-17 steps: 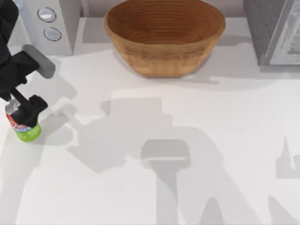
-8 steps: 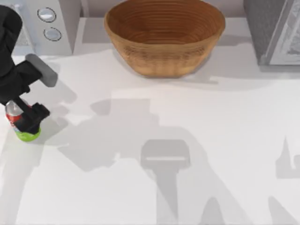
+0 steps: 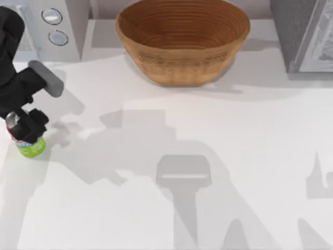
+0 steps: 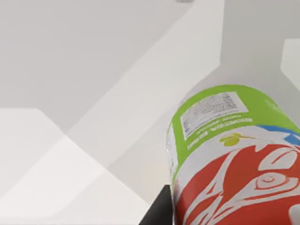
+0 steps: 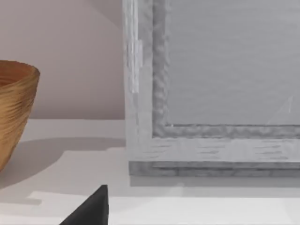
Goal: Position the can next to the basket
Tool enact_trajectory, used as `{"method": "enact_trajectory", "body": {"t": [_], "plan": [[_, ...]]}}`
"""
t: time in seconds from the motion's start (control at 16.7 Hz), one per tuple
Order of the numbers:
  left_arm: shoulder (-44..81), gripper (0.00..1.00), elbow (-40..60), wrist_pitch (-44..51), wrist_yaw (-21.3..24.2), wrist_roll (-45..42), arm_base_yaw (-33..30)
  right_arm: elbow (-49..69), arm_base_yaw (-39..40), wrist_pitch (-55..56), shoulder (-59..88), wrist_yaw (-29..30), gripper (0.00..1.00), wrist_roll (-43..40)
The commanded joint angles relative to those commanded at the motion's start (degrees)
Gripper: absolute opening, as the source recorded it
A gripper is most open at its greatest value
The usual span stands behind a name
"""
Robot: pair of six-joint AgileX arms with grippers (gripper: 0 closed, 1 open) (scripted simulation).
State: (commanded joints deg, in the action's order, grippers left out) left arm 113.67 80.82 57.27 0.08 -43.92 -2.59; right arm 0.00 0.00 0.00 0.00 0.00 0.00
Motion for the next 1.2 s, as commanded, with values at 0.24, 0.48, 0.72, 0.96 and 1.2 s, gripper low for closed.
{"method": "enact_trajectory", "body": {"t": [0.24, 0.48, 0.72, 0.96, 1.2], "plan": [[0.0, 0.0, 0.0, 0.0, 0.0, 0.0, 0.0, 0.0, 0.0, 0.0, 0.0, 0.0, 1.0, 0.0], [0.0, 0.0, 0.0, 0.0, 0.0, 0.0, 0.0, 0.0, 0.0, 0.0, 0.0, 0.0, 1.0, 0.0], [-0.14, 0.0, -0.01, -0.01, 0.03, -0.04, -0.13, 0.0, 0.0, 0.0, 0.0, 0.0, 1.0, 0.0], [1.3, 0.0, 1.92, 0.99, 0.03, 3.57, -2.15, 0.0, 0.0, 0.0, 0.0, 0.0, 1.0, 0.0], [4.83, 0.0, 7.27, 3.61, 0.06, 16.24, -8.55, 0.0, 0.0, 0.0, 0.0, 0.0, 1.0, 0.0]]}}
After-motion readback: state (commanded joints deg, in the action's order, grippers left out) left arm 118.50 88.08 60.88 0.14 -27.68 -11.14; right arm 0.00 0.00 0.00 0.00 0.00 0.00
